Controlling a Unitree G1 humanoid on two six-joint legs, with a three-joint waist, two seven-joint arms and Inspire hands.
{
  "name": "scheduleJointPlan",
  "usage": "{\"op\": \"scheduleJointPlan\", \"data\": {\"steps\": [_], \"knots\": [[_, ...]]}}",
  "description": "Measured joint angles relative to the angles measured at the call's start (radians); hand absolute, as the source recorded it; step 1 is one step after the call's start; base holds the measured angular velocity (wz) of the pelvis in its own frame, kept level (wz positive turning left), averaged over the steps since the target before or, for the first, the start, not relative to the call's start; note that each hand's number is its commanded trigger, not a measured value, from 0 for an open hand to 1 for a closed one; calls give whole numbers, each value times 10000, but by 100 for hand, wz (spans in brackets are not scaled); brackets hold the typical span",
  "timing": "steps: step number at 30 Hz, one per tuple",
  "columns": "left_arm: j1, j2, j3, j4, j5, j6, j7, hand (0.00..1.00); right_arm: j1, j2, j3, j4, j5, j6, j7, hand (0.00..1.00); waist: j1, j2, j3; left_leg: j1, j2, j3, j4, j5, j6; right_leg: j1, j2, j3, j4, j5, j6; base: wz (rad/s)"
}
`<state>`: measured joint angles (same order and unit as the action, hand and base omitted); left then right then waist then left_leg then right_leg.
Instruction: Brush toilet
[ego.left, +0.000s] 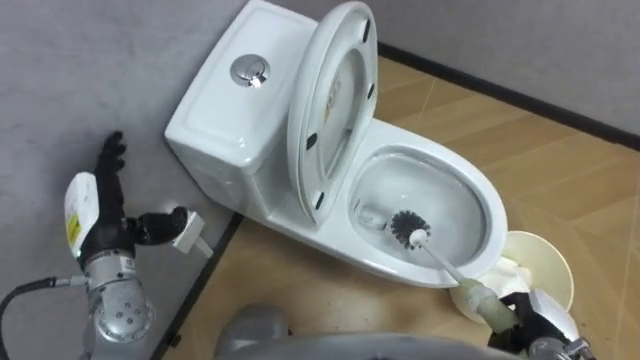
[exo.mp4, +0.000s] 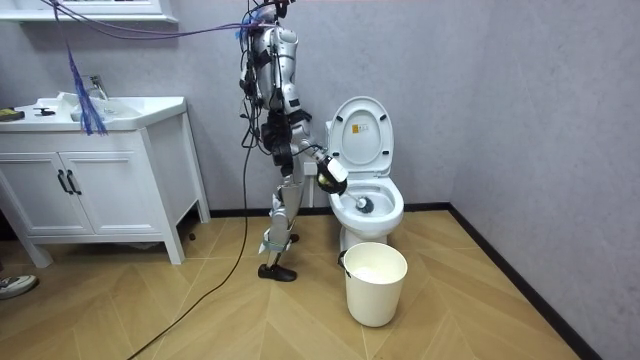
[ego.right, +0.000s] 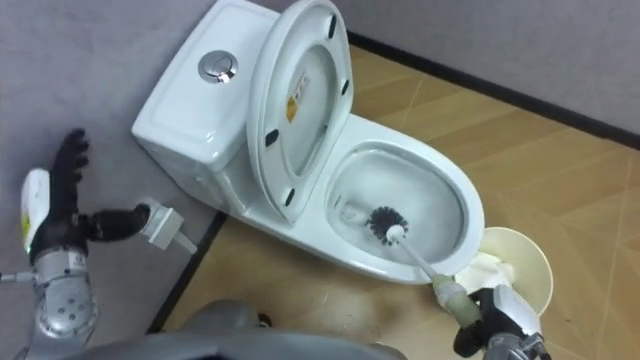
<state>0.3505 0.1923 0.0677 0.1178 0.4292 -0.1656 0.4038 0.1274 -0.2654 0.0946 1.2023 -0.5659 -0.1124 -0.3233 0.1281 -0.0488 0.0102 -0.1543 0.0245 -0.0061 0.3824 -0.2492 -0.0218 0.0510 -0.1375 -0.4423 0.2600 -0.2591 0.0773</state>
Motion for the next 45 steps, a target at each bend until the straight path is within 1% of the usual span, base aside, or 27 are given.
{"op": "scheduleJointPlan", "data": {"steps": [1,2,3,4,5,7,9,10,13,14,17,18,19,22,24,26,28,30,31,32,34,36,38,40,41,44,45], "knots": [[-295,79,-142,-7,44,-81,85,0,-62,-49,0,16,-185,5,2,100,-89,25,4,-106,1,-1,49,4,4,-74,-2,4,8,0,-1,-3],[-442,76,-186,-8,137,-98,90,0,-121,-70,0,26,-278,3,5,100,-99,47,-5,-167,8,6,76,4,4,-148,-4,16,38,0,-1,0],[-669,81,-299,-8,420,-184,99,0,-277,-83,3,54,-419,-1,4,100,-115,109,18,-231,15,13,123,4,5,-227,-16,36,120,0,-1,-9],[-844,77,-440,-8,670,-350,96,0,-388,-85,3,62,-613,0,4,100,-156,125,24,-266,21,48,121,7,9,-340,-33,100,196,0,0,-10],[-939,78,-521,-8,806,-408,96,0,-426,-85,6,64,-699,-7,5,100,-163,137,36,-265,25,75,121,7,10,-358,-31,157,198,0,-1,-14],[-1398,80,-959,19,1025,-480,94,0,-632,-154,146,77,-926,-14,41,100,-170,193,68,-349,32,182,146,21,35,-579,-90,280,401,-1,-1,-14],[-1737,144,-1367,199,1054,-629,130,0,-870,-249,385,260,-917,-49,44,100,-205,244,62,-525,16,228,164,45,73,-808,-156,283,530,-2,0,-6],[-2000,289,-1748,609,1088,-766,260,0,-1136,-308,463,450,-919,-98,42,100,-264,273,61,-631,-8,257,162,73,110,-924,-195,292,548,-1,0,0],[-2531,516,-2455,1799,1118,-760,213,0,-1833,-394,805,820,-1024,-64,-19,100,-307,366,70,-1024,-1,299,325,90,139,-1272,-227,331,703,0,-3,-6],[-2604,528,-2535,1988,1117,-755,200,0,-1940,-418,841,836,-1064,-60,-24,100,-326,372,77,-1139,5,301,338,99,150,-1416,-223,335,711,4,-10,0],[-2821,547,-2824,2689,1118,-755,164,0,-2534,-682,1215,862,-1303,-25,-49,100,-341,469,159,-1781,26,311,578,143,174,-2111,-270,393,1054,24,-43,-5],[-2974,599,-2966,2789,1141,-876,198,0,-2730,-844,1305,864,-1460,-15,-48,100,-267,488,171,-2022,28,369,647,159,200,-2455,-316,514,1274,20,-49,-19],[-3212,647,-3038,2918,1138,-985,189,0,-2939,-1002,1325,864,-1567,-11,-48,100,-89,495,189,-2212,30,482,670,189,236,-2787,-384,623,1503,5,-69,-19],[-3575,713,-3267,3023,1143,-1117,228,0,-3732,-1328,1401,930,-1983,24,-147,100,70,524,266,-2856,-30,601,900,280,327,-3681,-657,631,2266,-41,-113,-8],[-3836,763,-3386,3066,1141,-1196,251,0,-4056,-1505,1522,886,-2045,38,-274,100,172,475,313,-3255,-64,621,1080,303,368,-4157,-772,682,2655,-73,-125,2],[-4195,971,-3567,3110,1141,-1250,296,0,-4409,-1733,1690,709,-2123,52,-351,100,218,495,340,-3777,-104,621,1362,346,433,-4692,-880,730,2997,-135,-171,5],[-4436,1112,-3679,3117,1141,-1254,350,0,-4665,-1796,1699,577,-2120,159,-373,100,266,487,363,-4127,-127,660,1481,395,473,-5051,-926,811,3120,-150,-188,-3],[-4612,1155,-3814,3146,1142,-1249,465,0,-4797,-1896,1906,319,-2121,292,-414,100,342,476,383,-4420,-168,738,1542,414,511,-5445,-1062,865,3398,-185,-239,-11],[-4706,1160,-3854,3161,1192,-1248,527,0,-4871,-1973,1994,237,-2183,290,-451,100,403,461,398,-4568,-168,770,1552,445,540,-5691,-1101,998,3508,-184,-240,-14],[-4722,1164,-3853,3160,1260,-1249,573,0,-4917,-1989,2018,198,-2248,296,-451,100,448,401,436,-4649,-159,810,1557,460,548,-5819,-1103,1061,3542,-175,-254,-13],[-4796,1252,-3889,3133,1328,-1250,825,0,-5001,-2121,2329,-10,-2375,426,-455,100,458,539,413,-4985,-157,862,1678,493,579,-6211,-1155,1110,3739,-158,-281,-6],[-4801,1387,-3969,3114,1343,-1260,1051,0,-5012,-2149,2388,-95,-2506,494,-454,100,480,575,397,-5183,-189,905,1727,536,581,-6466,-1182,1162,3858,-158,-285,-3],[-4796,1536,-4032,3072,1354,-1260,1301,0,-5018,-2204,2398,-437,-2679,730,-493,100,556,594,393,-5399,-178,1050,1737,565,576,-6842,-1188,1330,4019,-148,-305,-15],[-4798,1582,-4031,3026,1354,-1259,1374,0,-5101,-2347,2620,-664,-2673,877,-542,100,653,621,384,-5586,-173,1142,1762,570,570,-7157,-1236,1386,4178,-145,-330,-14],[-4802,1635,-4032,2930,1359,-1256,1400,0,-5202,-2424,2756,-830,-2688,956,-585,100,677,676,386,-5783,-160,1142,1874,570,567,-7348,-1242,1394,4272,-172,-378,-4],[-4900,1806,-4054,2852,1571,-1256,1624,0,-5535,-2512,3106,-949,-2960,1032,-758,100,700,682,395,-6212,-147,1127,2088,570,558,-7797,-1304,1383,4576,-244,-487,3],[-4952,1815,-4053,2848,1707,-1252,1758,0,-5684,-2532,3231,-1030,-3193,1150,-828,100,713,681,396,-6390,-147,1128,2175,576,550,-7987,-1335,1388,4710,-261,-512,6]]}}
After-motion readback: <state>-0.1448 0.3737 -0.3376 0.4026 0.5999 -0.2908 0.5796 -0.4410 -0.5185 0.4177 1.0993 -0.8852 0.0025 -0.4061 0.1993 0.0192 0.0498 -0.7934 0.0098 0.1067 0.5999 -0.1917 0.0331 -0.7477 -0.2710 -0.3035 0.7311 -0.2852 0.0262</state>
